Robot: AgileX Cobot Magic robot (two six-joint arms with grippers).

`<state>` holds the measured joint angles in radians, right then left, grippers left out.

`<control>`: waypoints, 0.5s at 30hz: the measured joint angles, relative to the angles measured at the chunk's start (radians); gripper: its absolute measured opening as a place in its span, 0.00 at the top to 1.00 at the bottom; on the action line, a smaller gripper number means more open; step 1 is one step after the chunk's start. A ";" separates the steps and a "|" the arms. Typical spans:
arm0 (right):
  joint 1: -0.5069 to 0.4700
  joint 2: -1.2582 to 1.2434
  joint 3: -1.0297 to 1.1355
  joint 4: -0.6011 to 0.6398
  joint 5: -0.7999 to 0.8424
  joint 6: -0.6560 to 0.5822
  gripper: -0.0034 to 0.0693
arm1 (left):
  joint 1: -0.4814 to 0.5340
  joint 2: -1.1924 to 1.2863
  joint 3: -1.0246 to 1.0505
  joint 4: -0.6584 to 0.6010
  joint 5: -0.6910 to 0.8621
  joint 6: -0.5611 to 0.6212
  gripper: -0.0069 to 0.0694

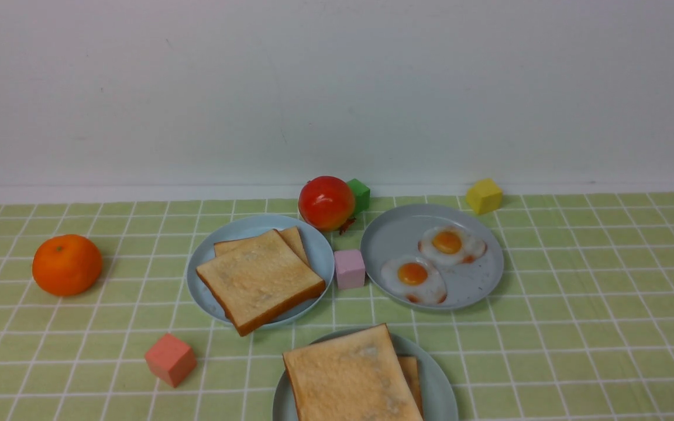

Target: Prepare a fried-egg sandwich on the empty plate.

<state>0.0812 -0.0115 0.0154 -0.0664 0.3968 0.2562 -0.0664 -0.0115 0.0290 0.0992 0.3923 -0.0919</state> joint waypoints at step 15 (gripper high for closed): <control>0.000 0.000 0.000 0.000 0.000 0.000 0.84 | 0.000 0.000 0.000 0.000 0.000 0.000 0.84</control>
<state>0.0812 -0.0115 0.0154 -0.0664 0.3968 0.2562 -0.0664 -0.0115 0.0290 0.0992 0.3923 -0.0919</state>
